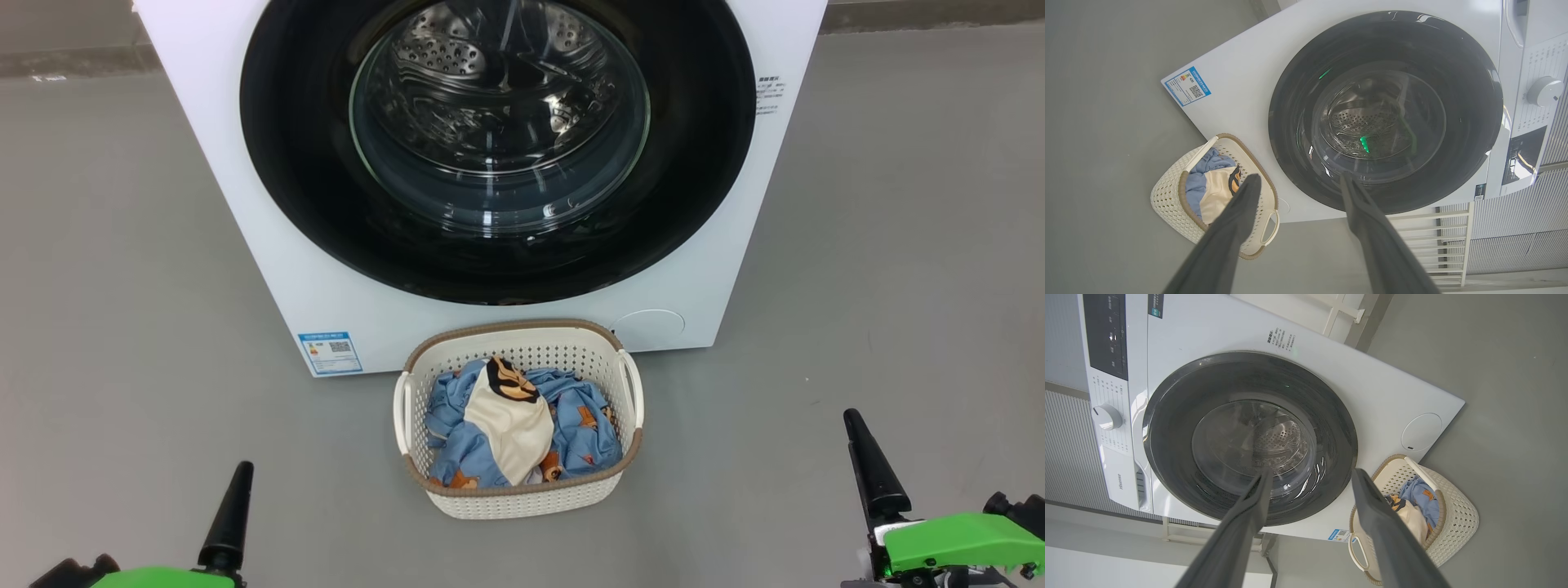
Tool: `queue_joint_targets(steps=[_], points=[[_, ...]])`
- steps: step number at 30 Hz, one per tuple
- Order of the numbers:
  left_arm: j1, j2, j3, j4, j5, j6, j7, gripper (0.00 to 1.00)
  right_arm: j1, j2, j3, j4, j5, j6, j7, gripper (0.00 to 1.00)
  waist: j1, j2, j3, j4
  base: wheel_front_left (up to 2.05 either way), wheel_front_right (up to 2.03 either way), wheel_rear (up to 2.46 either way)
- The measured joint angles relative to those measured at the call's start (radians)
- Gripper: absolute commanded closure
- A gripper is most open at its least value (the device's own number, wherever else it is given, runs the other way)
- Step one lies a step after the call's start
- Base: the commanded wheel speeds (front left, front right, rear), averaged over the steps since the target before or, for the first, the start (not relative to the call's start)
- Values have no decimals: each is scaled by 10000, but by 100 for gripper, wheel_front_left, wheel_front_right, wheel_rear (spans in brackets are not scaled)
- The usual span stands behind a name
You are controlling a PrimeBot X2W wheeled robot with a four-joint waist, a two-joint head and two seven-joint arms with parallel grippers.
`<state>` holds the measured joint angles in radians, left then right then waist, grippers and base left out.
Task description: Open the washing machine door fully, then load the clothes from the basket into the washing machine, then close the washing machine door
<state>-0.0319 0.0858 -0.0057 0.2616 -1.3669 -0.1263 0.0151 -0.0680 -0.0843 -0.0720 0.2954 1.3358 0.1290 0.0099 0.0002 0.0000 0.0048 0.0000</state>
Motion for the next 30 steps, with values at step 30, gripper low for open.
queue_joint_targets(steps=[30], points=[[-100,593,-639,-232,3887,-2,-869,0,-183,-468,577,-104,-4683,0,-836,0,0,0,-74,45,0,0,0]])
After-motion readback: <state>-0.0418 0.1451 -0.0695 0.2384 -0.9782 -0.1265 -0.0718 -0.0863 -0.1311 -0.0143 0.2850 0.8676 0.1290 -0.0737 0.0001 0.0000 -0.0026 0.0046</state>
